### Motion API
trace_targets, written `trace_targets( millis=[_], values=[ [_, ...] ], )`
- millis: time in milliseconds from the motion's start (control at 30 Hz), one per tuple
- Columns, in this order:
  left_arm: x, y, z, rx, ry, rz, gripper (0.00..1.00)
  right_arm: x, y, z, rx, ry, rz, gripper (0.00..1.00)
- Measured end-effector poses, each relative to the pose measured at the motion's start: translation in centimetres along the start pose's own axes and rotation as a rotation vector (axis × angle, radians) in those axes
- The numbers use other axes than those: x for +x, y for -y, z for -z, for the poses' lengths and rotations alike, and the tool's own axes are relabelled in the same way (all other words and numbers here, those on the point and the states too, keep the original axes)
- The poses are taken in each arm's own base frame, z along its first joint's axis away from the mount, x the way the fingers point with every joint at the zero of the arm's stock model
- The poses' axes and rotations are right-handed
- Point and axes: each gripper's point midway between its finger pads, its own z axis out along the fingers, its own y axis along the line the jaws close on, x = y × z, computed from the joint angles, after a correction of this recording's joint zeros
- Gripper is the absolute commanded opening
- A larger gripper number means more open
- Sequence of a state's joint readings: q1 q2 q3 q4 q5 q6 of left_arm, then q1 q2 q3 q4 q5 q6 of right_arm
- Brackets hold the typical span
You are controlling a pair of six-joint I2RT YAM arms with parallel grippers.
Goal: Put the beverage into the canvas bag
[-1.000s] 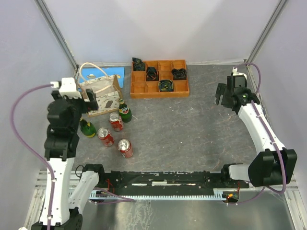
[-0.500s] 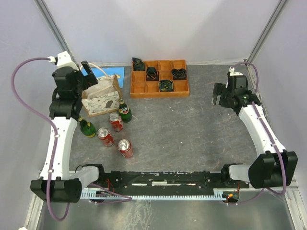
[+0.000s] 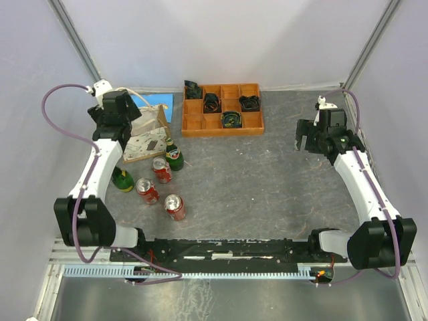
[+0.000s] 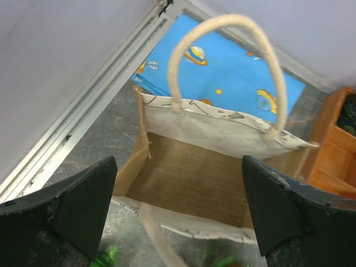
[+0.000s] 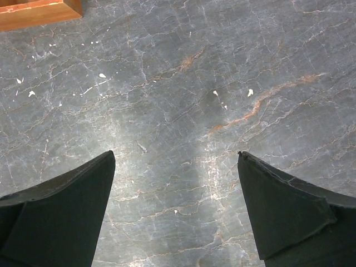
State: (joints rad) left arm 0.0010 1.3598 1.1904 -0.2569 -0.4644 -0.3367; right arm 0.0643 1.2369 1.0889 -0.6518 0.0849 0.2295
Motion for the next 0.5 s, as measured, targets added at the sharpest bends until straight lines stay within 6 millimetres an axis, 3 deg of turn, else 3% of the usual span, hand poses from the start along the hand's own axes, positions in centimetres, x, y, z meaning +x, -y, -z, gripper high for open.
trace_targets(
  millis=[267, 500],
  values=[
    [4.6, -1.6, -4.8, -0.135, -0.103, 0.018, 1.00, 0.3, 0.0, 0.0, -0.006, -0.012, 0.019, 0.99],
    [3.9, -2.4, -7.5, -0.176, -0.100, 0.043, 0.99, 0.8, 0.0, -0.1, -0.008, -0.027, 0.024, 0.99]
  ],
)
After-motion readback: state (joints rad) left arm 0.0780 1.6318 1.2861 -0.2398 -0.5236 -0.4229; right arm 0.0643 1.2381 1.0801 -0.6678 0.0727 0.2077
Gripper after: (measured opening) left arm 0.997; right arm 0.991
